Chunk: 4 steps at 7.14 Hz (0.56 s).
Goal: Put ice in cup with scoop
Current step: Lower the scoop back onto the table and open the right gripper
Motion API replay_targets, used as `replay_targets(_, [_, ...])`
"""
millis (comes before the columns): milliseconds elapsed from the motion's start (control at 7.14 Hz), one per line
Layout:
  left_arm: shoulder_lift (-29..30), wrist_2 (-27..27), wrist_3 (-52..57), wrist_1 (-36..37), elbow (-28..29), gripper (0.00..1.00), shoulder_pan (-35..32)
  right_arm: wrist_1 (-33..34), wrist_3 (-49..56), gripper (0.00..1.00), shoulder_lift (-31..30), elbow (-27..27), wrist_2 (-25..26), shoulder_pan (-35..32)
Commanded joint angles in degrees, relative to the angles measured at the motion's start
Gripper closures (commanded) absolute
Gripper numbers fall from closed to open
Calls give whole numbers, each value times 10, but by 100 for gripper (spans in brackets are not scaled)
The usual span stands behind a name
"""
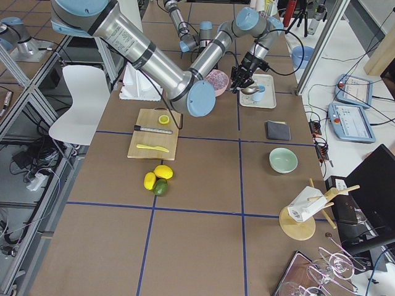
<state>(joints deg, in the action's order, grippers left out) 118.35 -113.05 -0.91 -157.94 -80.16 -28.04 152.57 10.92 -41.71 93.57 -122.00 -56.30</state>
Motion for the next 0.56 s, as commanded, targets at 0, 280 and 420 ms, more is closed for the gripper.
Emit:
replay_targets(0, [0,-1,-1,-1,0,0,0,-16,-127,100,-176,210,-38,-2])
replay_targets(280, [0,-1,-1,-2,0,0,0,-91,-182,100,-282,243,-83,8])
replay_targets(420, [0,-1,-1,-2,0,0,0,-187,-240,100,-343,250,-86,21])
